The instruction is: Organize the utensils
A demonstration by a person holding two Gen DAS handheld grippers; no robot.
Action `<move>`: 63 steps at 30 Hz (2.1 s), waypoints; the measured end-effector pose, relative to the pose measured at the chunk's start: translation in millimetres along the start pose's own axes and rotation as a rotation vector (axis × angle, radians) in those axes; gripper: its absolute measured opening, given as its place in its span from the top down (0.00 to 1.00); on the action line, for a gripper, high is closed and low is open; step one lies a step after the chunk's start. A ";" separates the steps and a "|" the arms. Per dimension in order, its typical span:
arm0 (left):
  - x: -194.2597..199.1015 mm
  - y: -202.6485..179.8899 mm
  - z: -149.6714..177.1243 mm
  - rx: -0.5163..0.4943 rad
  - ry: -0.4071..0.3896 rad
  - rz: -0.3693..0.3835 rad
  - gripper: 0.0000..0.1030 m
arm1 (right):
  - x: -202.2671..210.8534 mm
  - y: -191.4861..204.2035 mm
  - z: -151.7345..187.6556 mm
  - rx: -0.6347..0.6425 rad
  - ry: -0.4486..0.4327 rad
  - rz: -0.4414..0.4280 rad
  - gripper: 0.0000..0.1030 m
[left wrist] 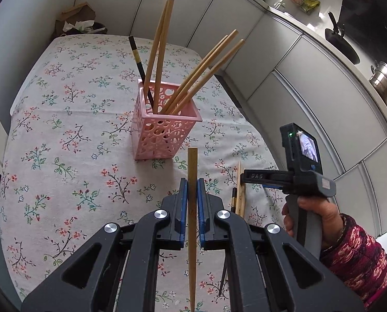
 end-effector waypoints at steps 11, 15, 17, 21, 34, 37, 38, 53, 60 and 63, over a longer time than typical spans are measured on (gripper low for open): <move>3.1 -6.2 3.1 -0.030 -0.004 -0.006 0.93 | 1.5 11.4 -9.2 -0.039 0.007 -0.048 0.89; 5.9 -7.5 3.2 -0.036 -0.017 -0.011 0.93 | 3.8 15.1 -0.2 -0.076 -0.037 -0.107 0.92; 8.7 -9.5 3.7 -0.047 -0.031 -0.015 0.93 | 6.0 13.9 9.9 -0.088 -0.078 -0.157 0.93; 10.2 -10.4 4.4 -0.048 -0.043 -0.026 0.93 | 22.6 5.2 31.9 -0.075 -0.227 -0.151 0.93; 36.7 -29.0 6.5 -0.070 -0.154 -0.025 0.93 | 145.8 -41.7 123.5 -0.047 -0.736 -0.146 0.93; 58.9 -37.9 -3.5 -0.061 -0.233 0.012 0.93 | 160.9 -54.1 131.7 -0.098 -0.778 -0.197 0.93; 67.8 -40.9 -8.6 -0.057 -0.264 0.027 0.93 | 165.0 -59.4 132.9 -0.115 -0.785 -0.219 0.93; 120.8 -94.6 -111.2 -0.088 -0.538 -0.007 0.93 | 221.5 -97.0 118.6 -0.180 -0.908 -0.293 0.93; 112.6 -90.2 -118.0 -0.089 -0.545 -0.032 0.93 | 218.9 -99.9 111.1 -0.178 -0.912 -0.286 0.93; 118.7 -85.2 -117.5 -0.079 -0.550 -0.023 0.93 | 217.7 -98.7 108.5 -0.173 -0.902 -0.292 0.93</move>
Point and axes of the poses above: each gripper's, at about its wrist camera, not at the fingertips, and x roughly against the way its jaws point, y to its left, z to its underside, the point moved 3 cm from there along -x, roughly the way its jaws point, and after that the axes turned 15 degrees about x, right-handed, at the moved point
